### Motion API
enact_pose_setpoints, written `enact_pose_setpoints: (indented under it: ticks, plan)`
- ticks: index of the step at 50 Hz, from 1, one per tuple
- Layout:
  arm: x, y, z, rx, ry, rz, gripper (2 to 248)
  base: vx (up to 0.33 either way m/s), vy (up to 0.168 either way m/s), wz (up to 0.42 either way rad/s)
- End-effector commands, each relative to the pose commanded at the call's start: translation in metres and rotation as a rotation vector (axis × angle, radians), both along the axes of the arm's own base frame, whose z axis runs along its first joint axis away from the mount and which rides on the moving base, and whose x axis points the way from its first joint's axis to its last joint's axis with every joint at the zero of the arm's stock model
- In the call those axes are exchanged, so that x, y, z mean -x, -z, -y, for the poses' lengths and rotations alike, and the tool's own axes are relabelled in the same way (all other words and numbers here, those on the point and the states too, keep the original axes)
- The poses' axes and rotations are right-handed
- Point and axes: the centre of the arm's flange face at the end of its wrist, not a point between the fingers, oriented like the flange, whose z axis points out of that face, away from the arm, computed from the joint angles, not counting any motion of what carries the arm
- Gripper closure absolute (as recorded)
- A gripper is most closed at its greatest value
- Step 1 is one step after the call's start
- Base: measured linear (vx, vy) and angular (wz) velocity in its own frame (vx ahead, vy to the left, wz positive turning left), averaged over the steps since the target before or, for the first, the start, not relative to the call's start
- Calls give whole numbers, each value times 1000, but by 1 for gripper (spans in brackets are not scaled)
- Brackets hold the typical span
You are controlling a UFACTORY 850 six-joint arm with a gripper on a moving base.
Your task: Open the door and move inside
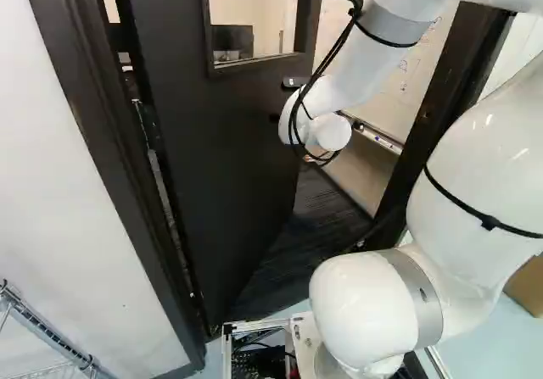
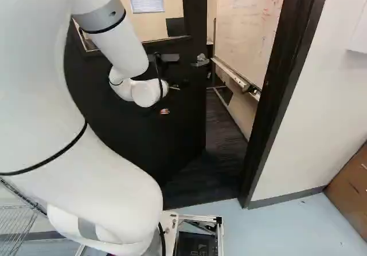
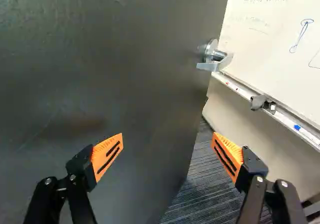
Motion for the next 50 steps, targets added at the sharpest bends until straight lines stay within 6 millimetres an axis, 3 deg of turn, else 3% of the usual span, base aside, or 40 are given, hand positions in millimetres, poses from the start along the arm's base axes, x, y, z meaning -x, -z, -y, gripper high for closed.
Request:
enact_pose_setpoints:
  ticks: [50]
  plan:
    - [-12,0,-8,-23,12,-1,3,4,2,-1]
